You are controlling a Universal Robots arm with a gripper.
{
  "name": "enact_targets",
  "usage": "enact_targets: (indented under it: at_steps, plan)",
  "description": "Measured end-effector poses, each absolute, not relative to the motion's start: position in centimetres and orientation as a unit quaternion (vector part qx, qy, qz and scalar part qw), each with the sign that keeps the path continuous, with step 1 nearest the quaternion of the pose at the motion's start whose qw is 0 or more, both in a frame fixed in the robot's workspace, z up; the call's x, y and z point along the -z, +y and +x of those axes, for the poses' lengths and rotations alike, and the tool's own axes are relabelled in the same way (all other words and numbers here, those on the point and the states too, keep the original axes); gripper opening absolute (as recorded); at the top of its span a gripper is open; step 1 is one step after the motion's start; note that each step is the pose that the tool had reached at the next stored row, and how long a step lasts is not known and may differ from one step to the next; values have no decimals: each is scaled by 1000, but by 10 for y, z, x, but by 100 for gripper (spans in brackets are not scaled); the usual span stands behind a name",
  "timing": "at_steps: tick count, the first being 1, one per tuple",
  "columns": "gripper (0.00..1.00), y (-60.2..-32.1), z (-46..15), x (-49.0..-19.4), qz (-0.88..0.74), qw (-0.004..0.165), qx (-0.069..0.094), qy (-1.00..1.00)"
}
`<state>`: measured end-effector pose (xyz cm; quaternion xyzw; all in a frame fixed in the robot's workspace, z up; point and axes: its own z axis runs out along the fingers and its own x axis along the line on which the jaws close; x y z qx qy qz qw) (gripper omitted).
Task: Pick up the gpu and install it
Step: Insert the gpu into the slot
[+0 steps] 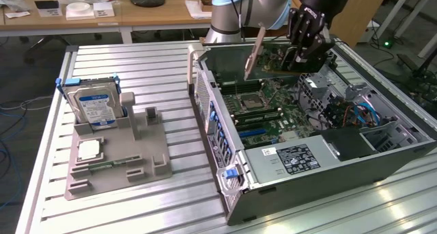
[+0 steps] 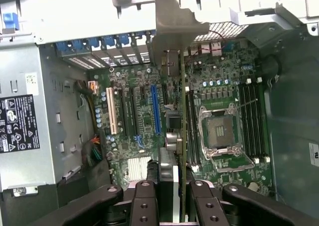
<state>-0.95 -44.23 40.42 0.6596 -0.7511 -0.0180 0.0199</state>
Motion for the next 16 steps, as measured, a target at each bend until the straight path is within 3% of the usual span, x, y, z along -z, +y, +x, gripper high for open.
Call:
enact_targets:
  at_steps: [16]
  plan:
    - [28, -442, -10, -402, 674, 16, 14, -739]
